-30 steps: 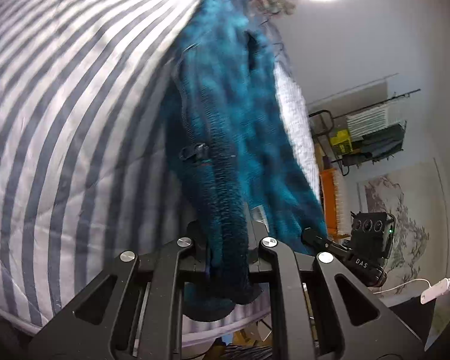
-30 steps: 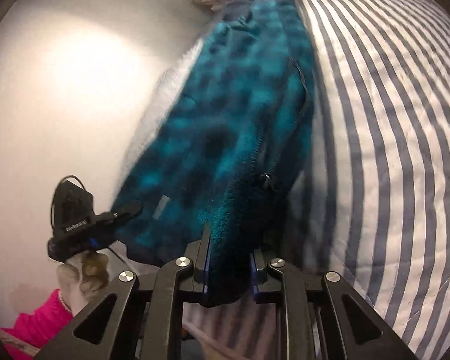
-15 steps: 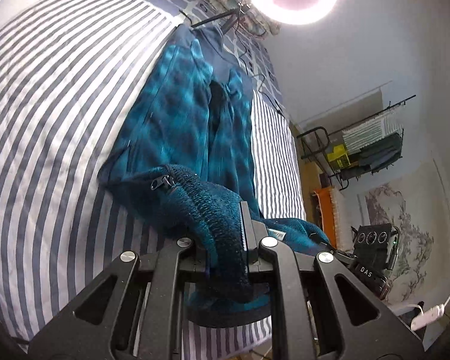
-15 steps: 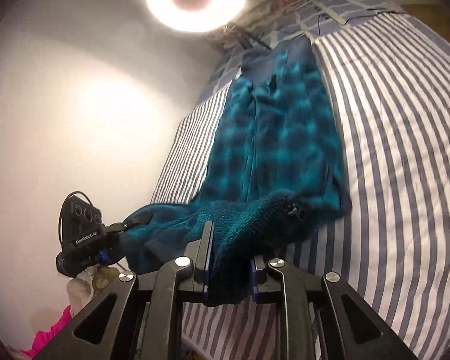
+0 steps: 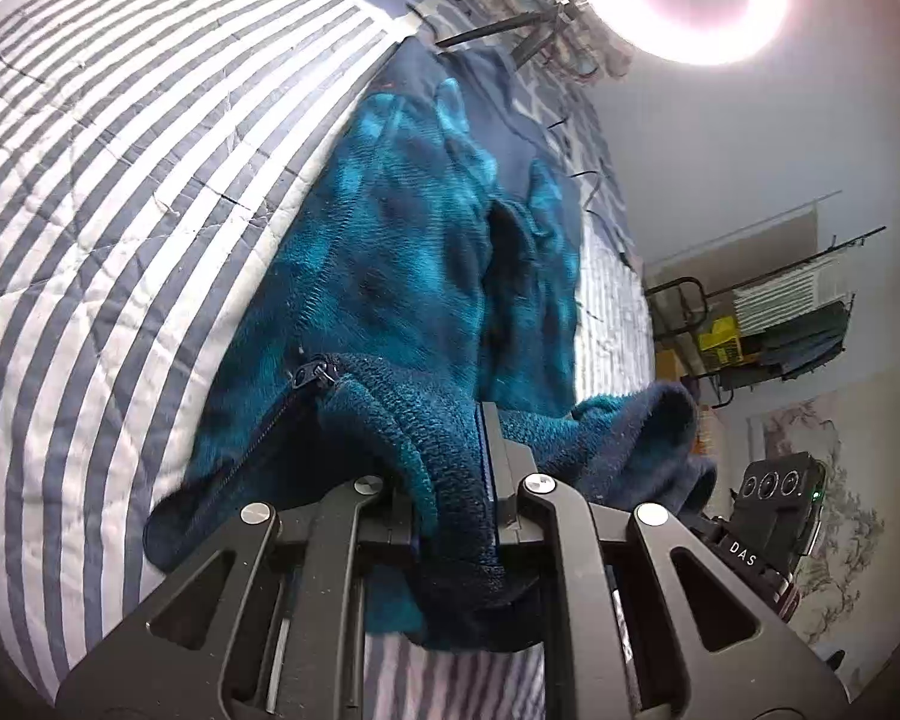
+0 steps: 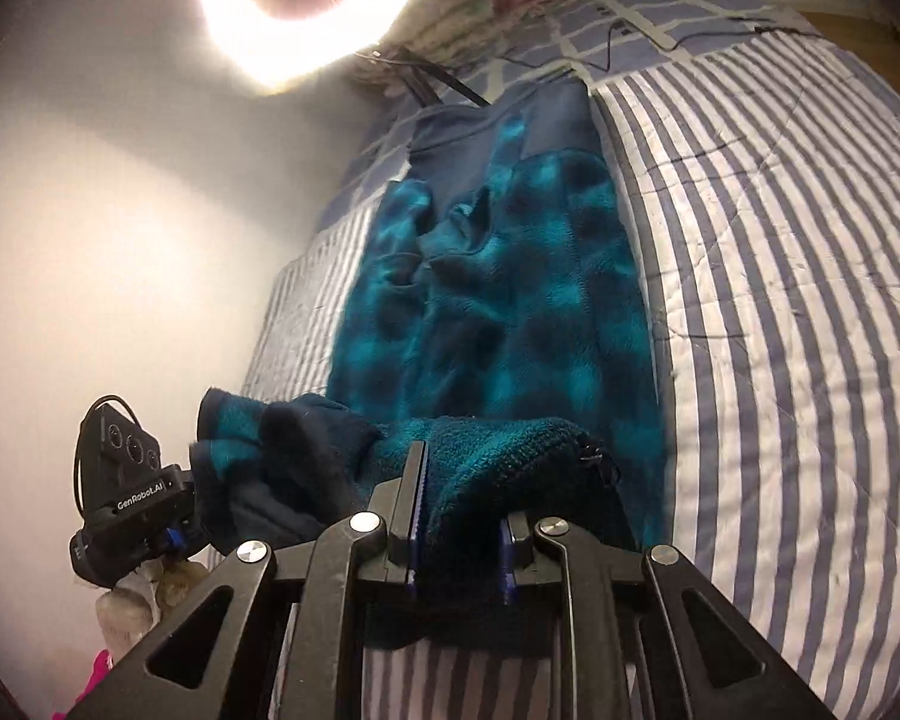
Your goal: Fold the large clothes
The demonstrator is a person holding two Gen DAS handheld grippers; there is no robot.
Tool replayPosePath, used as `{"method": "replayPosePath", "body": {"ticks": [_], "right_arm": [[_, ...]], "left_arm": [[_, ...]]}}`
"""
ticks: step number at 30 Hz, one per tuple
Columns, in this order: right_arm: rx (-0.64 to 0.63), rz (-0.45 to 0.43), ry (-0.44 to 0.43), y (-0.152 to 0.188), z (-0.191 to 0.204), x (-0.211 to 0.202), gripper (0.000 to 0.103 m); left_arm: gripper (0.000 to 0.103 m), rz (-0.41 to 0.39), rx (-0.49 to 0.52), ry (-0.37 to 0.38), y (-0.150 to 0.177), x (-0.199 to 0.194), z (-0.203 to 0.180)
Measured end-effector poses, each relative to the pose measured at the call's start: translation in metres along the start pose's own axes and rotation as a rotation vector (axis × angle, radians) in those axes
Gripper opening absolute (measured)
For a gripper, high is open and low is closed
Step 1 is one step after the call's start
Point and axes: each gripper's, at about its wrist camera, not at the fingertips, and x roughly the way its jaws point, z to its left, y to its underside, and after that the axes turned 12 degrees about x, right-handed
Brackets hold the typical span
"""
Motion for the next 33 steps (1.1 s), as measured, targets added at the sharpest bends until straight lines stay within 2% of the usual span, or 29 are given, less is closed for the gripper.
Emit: {"method": "replayPosePath", "body": {"ticks": [6, 12, 15, 17, 18, 19, 20, 21, 24, 27, 29, 31, 33], "right_arm": [[0.02, 0.03, 0.015, -0.013, -0.013, 0.032, 0.017], [0.122, 0.067, -0.093, -0.021, -0.034, 0.032, 0.027], [0.143, 0.073, -0.146, -0.024, -0.036, 0.024, 0.039], [0.152, 0.071, -0.18, -0.023, -0.036, 0.018, 0.053], [0.161, 0.067, -0.2, -0.024, -0.036, 0.015, 0.058], [0.17, 0.055, -0.215, -0.024, -0.037, 0.011, 0.068], [0.178, 0.04, -0.223, -0.025, -0.038, 0.007, 0.076], [0.192, 0.026, -0.238, -0.026, -0.04, 0.003, 0.078], [0.229, 0.003, -0.26, -0.028, -0.045, -0.01, 0.078], [0.124, -0.041, -0.197, -0.02, -0.034, -0.028, 0.074], [0.032, -0.049, -0.179, -0.007, -0.021, -0.038, 0.06], [-0.074, -0.04, -0.167, 0.008, -0.003, -0.04, 0.05], [-0.165, -0.028, -0.152, 0.024, 0.012, -0.035, 0.045]], "left_arm": [[0.015, 0.029, -0.061, 0.016, -0.001, 0.019, 0.022], [0.024, 0.101, -0.157, 0.113, -0.012, 0.018, 0.035], [0.026, 0.129, -0.18, 0.158, -0.016, 0.013, 0.038], [0.031, 0.129, -0.205, 0.195, -0.018, 0.01, 0.042], [0.04, 0.125, -0.232, 0.231, -0.017, 0.008, 0.044], [0.051, 0.119, -0.247, 0.25, -0.019, 0.006, 0.046], [0.055, 0.11, -0.267, 0.276, -0.019, 0.004, 0.047], [0.06, 0.099, -0.285, 0.295, -0.02, 0.001, 0.048], [0.06, 0.056, -0.238, 0.265, -0.028, -0.017, 0.044], [0.06, -0.004, -0.125, 0.183, -0.033, -0.04, 0.035], [0.06, -0.03, -0.03, 0.13, -0.031, -0.052, 0.026], [0.06, -0.047, 0.074, 0.083, -0.021, -0.06, 0.015], [0.06, -0.021, 0.187, 0.051, -0.011, -0.056, 0.001]]}}
